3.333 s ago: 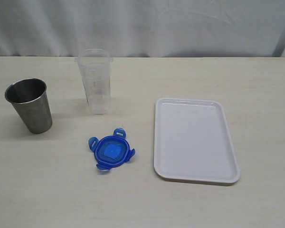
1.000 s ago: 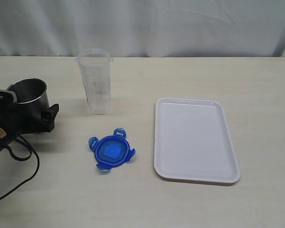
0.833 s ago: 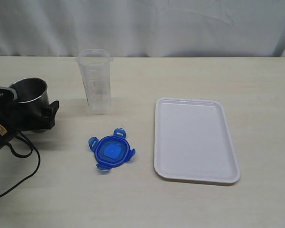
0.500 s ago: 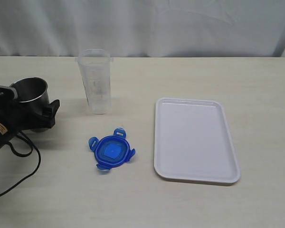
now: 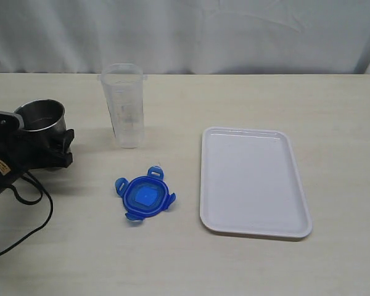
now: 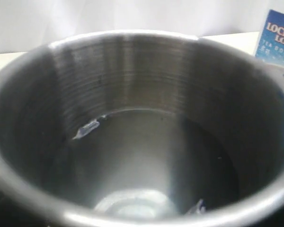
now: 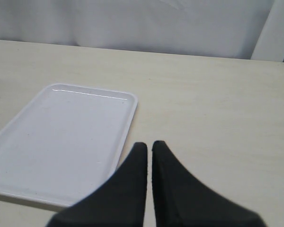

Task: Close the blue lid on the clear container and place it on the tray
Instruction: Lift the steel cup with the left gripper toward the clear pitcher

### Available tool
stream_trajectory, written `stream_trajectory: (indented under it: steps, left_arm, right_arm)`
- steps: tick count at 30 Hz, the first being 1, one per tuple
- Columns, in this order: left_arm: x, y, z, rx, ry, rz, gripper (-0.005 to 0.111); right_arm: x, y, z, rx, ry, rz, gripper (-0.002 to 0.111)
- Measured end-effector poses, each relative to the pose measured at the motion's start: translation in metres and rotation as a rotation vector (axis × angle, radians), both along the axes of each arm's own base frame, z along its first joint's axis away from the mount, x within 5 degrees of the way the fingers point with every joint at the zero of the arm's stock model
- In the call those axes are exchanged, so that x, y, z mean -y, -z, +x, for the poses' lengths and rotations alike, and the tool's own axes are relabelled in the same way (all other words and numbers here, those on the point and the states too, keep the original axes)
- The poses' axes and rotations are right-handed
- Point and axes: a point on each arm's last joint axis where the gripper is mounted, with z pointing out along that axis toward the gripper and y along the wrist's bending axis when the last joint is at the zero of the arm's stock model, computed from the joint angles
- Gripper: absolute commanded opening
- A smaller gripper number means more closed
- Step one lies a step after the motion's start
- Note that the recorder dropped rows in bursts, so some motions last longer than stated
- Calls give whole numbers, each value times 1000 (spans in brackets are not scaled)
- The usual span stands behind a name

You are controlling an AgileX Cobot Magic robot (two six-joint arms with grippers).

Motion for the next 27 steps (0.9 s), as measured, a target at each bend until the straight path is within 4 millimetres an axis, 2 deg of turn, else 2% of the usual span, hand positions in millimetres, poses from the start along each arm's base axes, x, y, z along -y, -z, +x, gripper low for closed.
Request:
stream_trajectory:
  steps: [3, 5, 6, 7, 15, 27]
  left_arm:
    - [0, 0, 0, -1, -1, -2, 46]
    - [0, 0, 0, -1, 2, -2, 29]
    - [0, 0, 0, -1, 4, -3, 10]
    - [1, 0, 0, -2, 8, -7, 0]
    - [2, -1, 0, -7, 17, -11, 0]
    - [3, -26, 2, 36, 31, -29, 0]
  right_arm:
    - [0, 0, 0, 0, 0, 0, 4]
    - [0, 0, 0, 0, 0, 0, 4]
    - [0, 0, 0, 0, 0, 0, 4]
    - [0, 0, 0, 0, 0, 0, 4]
    - [0, 0, 0, 0, 0, 0, 4]
    - [0, 0, 0, 0, 0, 0, 4]
